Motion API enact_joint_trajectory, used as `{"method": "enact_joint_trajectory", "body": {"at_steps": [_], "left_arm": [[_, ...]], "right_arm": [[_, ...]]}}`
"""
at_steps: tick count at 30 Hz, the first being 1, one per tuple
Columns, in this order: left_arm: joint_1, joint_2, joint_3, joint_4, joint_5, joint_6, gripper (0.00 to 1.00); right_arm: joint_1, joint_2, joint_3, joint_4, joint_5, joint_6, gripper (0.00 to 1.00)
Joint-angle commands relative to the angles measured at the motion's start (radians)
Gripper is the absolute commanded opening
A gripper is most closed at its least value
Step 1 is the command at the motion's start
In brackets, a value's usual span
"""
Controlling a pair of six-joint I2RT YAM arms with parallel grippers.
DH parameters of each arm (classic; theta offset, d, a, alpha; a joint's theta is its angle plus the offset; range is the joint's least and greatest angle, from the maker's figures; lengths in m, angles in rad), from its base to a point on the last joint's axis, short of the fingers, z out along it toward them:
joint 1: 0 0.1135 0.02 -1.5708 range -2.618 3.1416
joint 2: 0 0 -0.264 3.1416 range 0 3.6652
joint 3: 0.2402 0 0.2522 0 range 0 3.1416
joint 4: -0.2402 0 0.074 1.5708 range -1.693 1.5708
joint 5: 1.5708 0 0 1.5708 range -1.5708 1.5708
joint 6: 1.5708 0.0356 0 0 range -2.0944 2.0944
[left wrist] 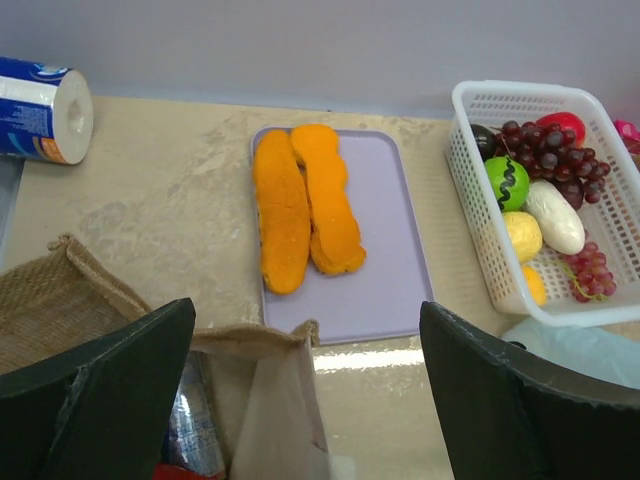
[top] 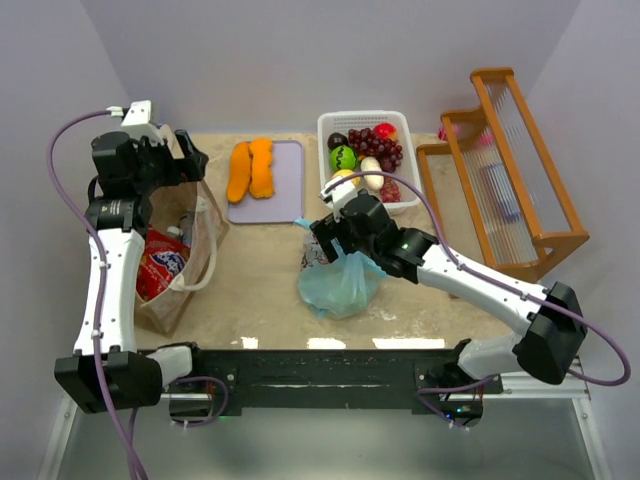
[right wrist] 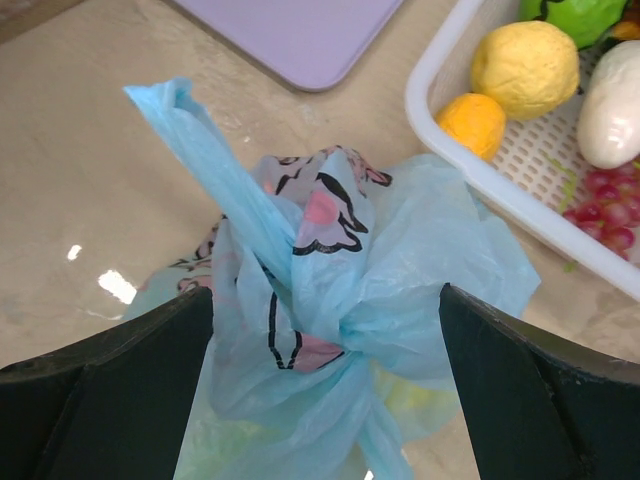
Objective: Place the mixed food into the grocery bags and tie them
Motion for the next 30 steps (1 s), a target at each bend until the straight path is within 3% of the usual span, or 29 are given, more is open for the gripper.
{"method": "enact_joint_trajectory", "body": {"at_steps": [1,9,11,12,13,15,16,19,22,26,30], "left_arm": [[-0.003,-0.037,0.032,-0.059,0.068,-0.015,1.0],[-0.002,-0.08,0.042,-0.139,0.033,0.021,1.0],[-0.002,-0.094,0.039,-0.146,0.032,0.031,1.0],[-0.002,-0.097,0.038,-0.156,0.03,0.047,1.0],[-0.002,-0.1,0.036,-0.16,0.022,0.053,1.0],[-0.002,-0.106,0.03,-0.162,0.025,0.064,1.0],[-0.003,-0.115,0.027,-0.156,0.036,0.067,1.0],[-0.005,-0.137,0.01,-0.11,0.155,0.082,1.0],[-0.046,-0.131,0.002,-0.067,0.312,0.1,0.99],[-0.207,-0.1,0.028,-0.044,0.429,0.149,0.99],[-0.252,-0.102,0.024,0.103,0.626,0.127,1.0]], "right_arm": [[0.027,0.02,0.024,0.016,0.129,-0.095,0.99],[0.045,0.14,0.047,-0.036,0.212,-0.101,0.99],[0.045,0.152,0.05,-0.053,0.214,-0.089,0.92],[0.045,0.152,0.052,-0.058,0.214,-0.08,0.85],[0.045,0.154,0.053,-0.07,0.201,-0.069,0.68],[0.045,0.143,0.076,-0.085,0.186,-0.064,0.49],[0.045,0.137,0.09,-0.108,0.157,-0.064,0.25],[0.045,0.099,0.174,-0.156,0.048,-0.066,0.0],[0.045,0.024,0.252,-0.132,-0.057,-0.087,0.0],[0.045,-0.049,0.311,-0.064,-0.281,-0.121,0.0],[0.039,-0.038,0.375,-0.045,-0.366,-0.147,0.0]]}}
